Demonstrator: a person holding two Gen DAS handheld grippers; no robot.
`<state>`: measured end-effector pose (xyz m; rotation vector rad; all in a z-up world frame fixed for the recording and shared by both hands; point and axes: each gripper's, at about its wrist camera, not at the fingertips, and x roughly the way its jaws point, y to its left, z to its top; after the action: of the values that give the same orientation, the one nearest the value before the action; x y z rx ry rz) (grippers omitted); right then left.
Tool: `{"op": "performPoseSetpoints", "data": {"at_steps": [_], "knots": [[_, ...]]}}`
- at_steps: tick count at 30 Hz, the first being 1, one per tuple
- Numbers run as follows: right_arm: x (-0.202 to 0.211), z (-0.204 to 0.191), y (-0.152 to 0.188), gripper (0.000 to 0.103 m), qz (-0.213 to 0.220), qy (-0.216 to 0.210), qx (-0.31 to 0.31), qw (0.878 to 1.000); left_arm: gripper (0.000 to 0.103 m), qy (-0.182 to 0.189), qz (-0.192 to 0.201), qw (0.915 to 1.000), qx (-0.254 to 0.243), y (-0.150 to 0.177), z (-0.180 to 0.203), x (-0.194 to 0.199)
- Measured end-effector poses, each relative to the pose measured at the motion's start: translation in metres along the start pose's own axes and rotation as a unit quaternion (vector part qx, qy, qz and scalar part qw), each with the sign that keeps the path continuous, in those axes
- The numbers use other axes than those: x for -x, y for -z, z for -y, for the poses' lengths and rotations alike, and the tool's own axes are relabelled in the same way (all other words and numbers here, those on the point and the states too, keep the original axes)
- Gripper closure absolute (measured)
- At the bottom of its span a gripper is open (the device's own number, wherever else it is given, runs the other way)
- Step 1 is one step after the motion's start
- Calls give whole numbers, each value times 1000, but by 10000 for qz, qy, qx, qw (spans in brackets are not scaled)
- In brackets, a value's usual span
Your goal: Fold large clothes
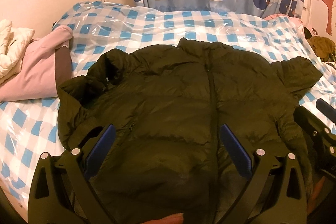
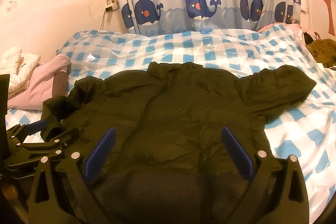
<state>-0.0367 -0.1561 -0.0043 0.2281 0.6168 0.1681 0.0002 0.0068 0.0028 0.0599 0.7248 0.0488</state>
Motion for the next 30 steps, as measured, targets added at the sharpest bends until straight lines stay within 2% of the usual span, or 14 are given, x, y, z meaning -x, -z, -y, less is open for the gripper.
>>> {"op": "performPoseSetpoints", "data": {"at_steps": [22,27,30], "knots": [[4,2,-1,7,-10,-266,-65,9996,7,97,-53,9999,-1,3,6,-1],[4,35,-11,7,-194,-462,-504,9975,7,206,-121,9997,34,4,4,-7],[11,94,-30,7,-145,-560,-1233,9907,7,197,-228,9995,13,5,2,-13]]}}
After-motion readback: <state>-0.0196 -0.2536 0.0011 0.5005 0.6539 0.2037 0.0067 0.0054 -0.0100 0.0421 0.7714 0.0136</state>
